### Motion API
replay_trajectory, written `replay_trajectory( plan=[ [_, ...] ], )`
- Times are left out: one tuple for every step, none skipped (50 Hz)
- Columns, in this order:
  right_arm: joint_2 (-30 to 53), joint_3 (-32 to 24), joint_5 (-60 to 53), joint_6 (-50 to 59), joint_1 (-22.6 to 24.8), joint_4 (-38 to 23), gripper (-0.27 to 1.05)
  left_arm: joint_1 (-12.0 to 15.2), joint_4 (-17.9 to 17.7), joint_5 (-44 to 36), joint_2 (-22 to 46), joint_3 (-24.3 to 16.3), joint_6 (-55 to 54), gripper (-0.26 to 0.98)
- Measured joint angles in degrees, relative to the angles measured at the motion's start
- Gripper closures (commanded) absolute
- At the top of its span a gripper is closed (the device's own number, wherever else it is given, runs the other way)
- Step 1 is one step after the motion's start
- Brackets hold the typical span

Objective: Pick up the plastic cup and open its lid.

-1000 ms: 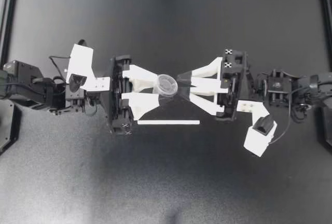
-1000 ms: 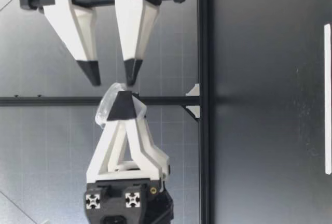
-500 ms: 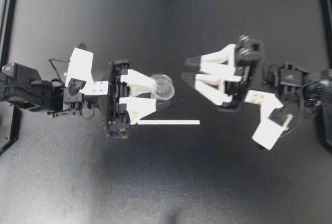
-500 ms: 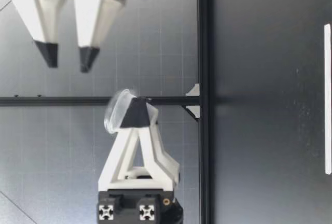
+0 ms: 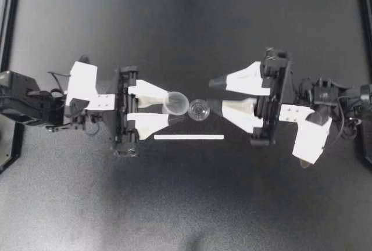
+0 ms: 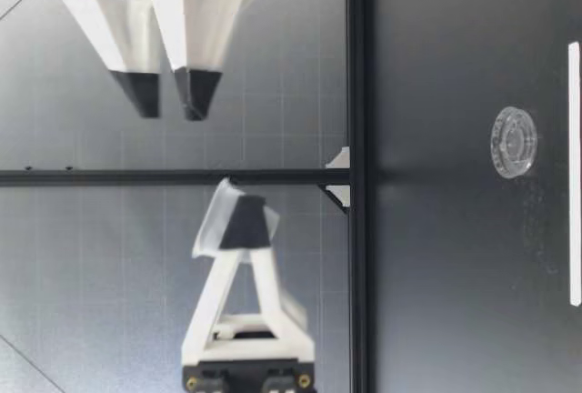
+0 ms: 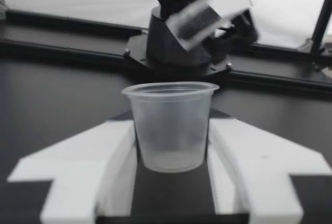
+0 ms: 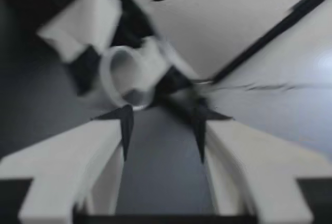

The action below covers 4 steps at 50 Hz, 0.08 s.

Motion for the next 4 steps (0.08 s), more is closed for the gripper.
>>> replay_trajectory(
  plan=[
    [0.0, -0.1, 0.4, 2.7, 0.2, 0.1, 0.25, 0.0, 0.0, -0.1, -0.3, 0.2, 0.4, 0.53],
    [-0.1, -0.2, 0.9, 5.0, 0.3, 0.0, 0.25, 0.0, 0.0, -0.1, -0.5, 0.3, 0.7, 0.53],
    [-0.1, -0.3, 1.3, 7.0, 0.4, 0.0, 0.25, 0.0, 0.0, -0.1, -0.7, 0.4, 1.1, 0.53],
    [0.0, -0.4, 1.8, 9.2, 0.4, 0.0, 0.25, 0.0, -0.1, -0.1, -1.0, 0.4, 1.4, 0.53]
  ],
)
